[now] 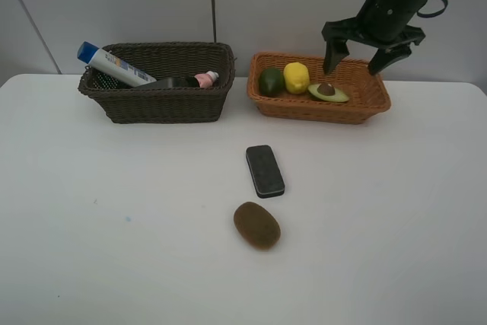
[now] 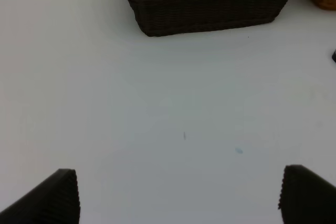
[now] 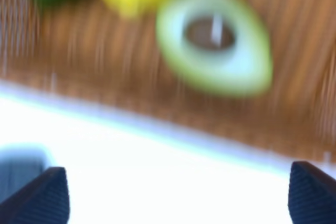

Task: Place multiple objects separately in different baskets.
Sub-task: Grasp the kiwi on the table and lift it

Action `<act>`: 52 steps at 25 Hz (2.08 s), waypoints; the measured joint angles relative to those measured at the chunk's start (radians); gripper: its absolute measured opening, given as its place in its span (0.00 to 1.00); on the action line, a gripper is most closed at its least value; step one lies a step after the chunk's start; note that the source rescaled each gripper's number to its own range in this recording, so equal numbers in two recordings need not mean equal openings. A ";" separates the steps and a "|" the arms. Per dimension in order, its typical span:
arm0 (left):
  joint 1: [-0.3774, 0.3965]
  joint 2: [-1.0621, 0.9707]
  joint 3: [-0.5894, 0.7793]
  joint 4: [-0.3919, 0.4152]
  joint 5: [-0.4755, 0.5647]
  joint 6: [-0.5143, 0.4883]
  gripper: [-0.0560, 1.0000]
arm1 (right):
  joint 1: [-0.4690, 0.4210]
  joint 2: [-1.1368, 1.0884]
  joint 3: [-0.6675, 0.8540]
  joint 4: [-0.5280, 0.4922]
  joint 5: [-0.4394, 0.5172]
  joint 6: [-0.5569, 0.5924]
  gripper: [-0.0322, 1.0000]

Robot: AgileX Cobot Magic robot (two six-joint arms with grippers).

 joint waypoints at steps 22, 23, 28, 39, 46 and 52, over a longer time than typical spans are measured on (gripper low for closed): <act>0.000 0.000 0.000 0.000 0.000 0.000 1.00 | 0.584 -0.226 0.566 0.086 -0.217 0.059 0.98; 0.000 0.000 0.000 0.000 0.000 0.000 1.00 | 0.603 -0.222 0.571 0.081 -0.261 0.059 0.98; 0.000 0.000 0.000 0.000 0.000 0.000 1.00 | 0.616 -0.170 0.577 0.058 -0.370 0.071 0.98; 0.000 0.000 0.000 0.000 0.000 0.000 1.00 | 0.616 0.004 0.577 0.055 -0.419 0.074 0.98; 0.000 0.000 0.000 0.000 0.000 0.000 1.00 | 0.616 0.047 0.577 0.055 -0.439 0.074 0.91; 0.000 0.000 0.000 0.000 0.000 0.000 1.00 | 0.616 0.048 0.577 0.055 -0.443 0.074 0.37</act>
